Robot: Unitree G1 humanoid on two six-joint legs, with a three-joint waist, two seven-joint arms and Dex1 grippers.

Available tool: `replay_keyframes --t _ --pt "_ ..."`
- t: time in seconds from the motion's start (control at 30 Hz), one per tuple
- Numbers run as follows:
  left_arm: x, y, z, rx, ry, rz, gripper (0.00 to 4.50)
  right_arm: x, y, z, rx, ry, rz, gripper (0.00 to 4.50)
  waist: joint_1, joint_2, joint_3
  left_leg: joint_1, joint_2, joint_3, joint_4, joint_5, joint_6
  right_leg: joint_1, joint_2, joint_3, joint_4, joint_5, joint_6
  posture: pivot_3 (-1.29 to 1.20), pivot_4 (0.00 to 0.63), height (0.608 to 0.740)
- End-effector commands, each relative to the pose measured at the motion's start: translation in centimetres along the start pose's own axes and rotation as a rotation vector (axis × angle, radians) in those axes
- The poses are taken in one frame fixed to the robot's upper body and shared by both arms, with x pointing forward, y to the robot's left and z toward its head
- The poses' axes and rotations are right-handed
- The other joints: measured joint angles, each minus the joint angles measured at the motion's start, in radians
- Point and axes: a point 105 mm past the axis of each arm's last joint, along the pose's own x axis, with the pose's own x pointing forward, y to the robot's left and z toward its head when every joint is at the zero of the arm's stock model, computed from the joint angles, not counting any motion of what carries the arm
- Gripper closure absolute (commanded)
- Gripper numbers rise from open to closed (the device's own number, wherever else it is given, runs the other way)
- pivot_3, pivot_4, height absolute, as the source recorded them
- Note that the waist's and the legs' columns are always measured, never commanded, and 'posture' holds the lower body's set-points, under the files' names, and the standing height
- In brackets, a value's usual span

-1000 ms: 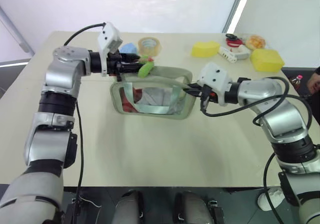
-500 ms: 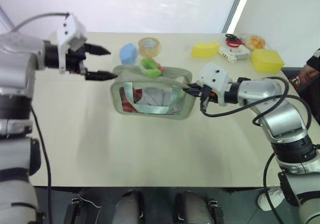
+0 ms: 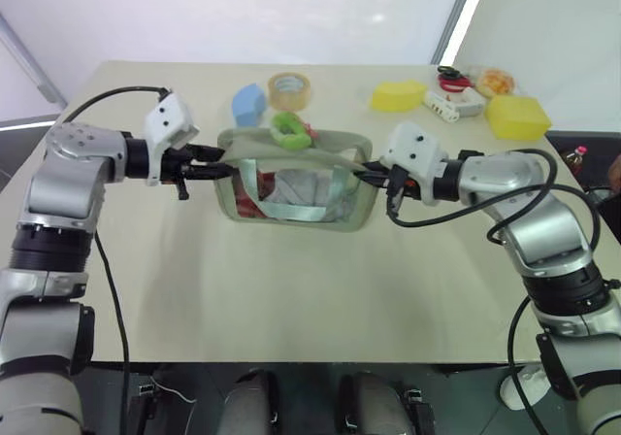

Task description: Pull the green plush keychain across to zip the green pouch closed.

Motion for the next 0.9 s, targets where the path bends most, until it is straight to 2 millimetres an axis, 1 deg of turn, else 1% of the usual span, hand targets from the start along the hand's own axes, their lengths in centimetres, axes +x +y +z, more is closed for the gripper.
replay_keyframes --t 0.03,0.1,0.13,0.23,0.3,0.4,0.47,0.53,0.6,0.7,0.9 --pt "-0.5 0.4 1.1 0.049 0.000 0.011 4.44 -0.5 -0.1 0.4 0.003 -0.003 0.003 4.50 0.000 0.000 0.000 0.000 0.000 0.000 0.000 0.000 0.000 0.000 0.000 0.000 0.000 0.000 0.000 0.00 0.150 0.740" --pt "-0.5 0.3 1.0 0.050 0.006 0.006 4.50 -1.5 -0.2 0.1 0.018 0.010 0.014 3.74 0.000 0.000 0.000 0.000 0.000 0.000 0.000 0.000 0.000 0.000 0.000 0.000 0.000 0.000 0.000 0.00 0.150 0.740" --pt "-0.5 0.3 1.0 0.051 0.008 0.006 4.50 -1.8 -0.2 0.1 0.020 0.015 0.017 3.46 0.002 0.000 0.000 0.000 0.000 0.000 0.000 0.000 0.000 0.000 0.000 0.000 0.000 0.000 0.000 0.00 0.150 0.740" --pt "-0.5 0.1 0.9 0.051 0.007 -0.003 4.50 -3.2 -1.8 0.8 0.007 0.022 -0.013 1.95 0.003 0.000 0.000 0.000 0.000 0.000 0.000 0.000 0.000 0.000 0.000 0.000 -0.001 0.000 0.000 0.00 0.150 0.740" --pt "-0.5 0.0 0.8 0.049 0.008 -0.005 4.50 -3.6 -2.6 2.3 -0.006 -0.013 -0.013 1.95 0.001 0.000 0.000 0.000 0.000 0.000 0.000 0.000 0.000 0.000 0.000 0.000 -0.001 0.000 0.000 0.00 0.150 0.740" --pt "-0.5 0.0 0.9 0.048 0.009 -0.008 4.50 -2.9 -3.3 4.8 -0.016 -0.099 -0.011 1.95 -0.003 0.001 0.000 0.000 0.000 0.000 -0.001 0.000 0.000 -0.001 0.000 0.000 0.000 0.000 0.000 0.00 0.150 0.740" --pt "-0.5 0.2 1.0 0.052 0.008 -0.003 4.50 -1.3 -3.3 7.2 0.035 -0.211 -0.010 1.95 -0.004 0.001 0.000 0.000 0.000 0.000 -0.001 0.000 0.000 -0.001 0.000 0.000 0.001 0.000 0.000 0.00 0.150 0.740" --pt "-0.4 0.3 1.0 0.052 0.007 0.000 4.50 0.6 -2.6 8.5 0.058 -0.267 0.009 1.95 -0.003 0.001 0.000 0.000 0.000 0.000 -0.001 0.000 0.000 -0.001 0.000 0.000 0.001 0.000 0.000 0.00 0.150 0.740" --pt "-0.3 0.3 1.1 0.052 0.006 0.001 4.50 1.7 -1.9 8.9 0.061 -0.284 0.031 1.95 0.003 0.001 0.000 0.000 0.000 0.000 0.000 0.000 0.000 -0.001 0.000 0.000 0.002 0.000 0.000 0.00 0.150 0.740" --pt "-0.4 0.4 1.3 0.056 0.004 0.002 4.50 3.1 -0.9 8.9 0.080 -0.294 0.057 1.95 0.004 0.000 0.000 -0.001 -0.001 0.000 0.000 0.000 0.000 -0.001 -0.001 0.000 0.001 0.000 0.000 0.00 0.150 0.740" --pt "-0.5 0.4 1.2 0.059 0.007 0.004 4.50 4.3 -0.6 8.9 0.115 -0.296 0.043 1.95 -0.002 0.000 0.000 -0.002 -0.001 0.000 0.000 0.000 0.000 -0.002 -0.001 0.000 0.003 0.000 0.000 0.00 0.150 0.740"
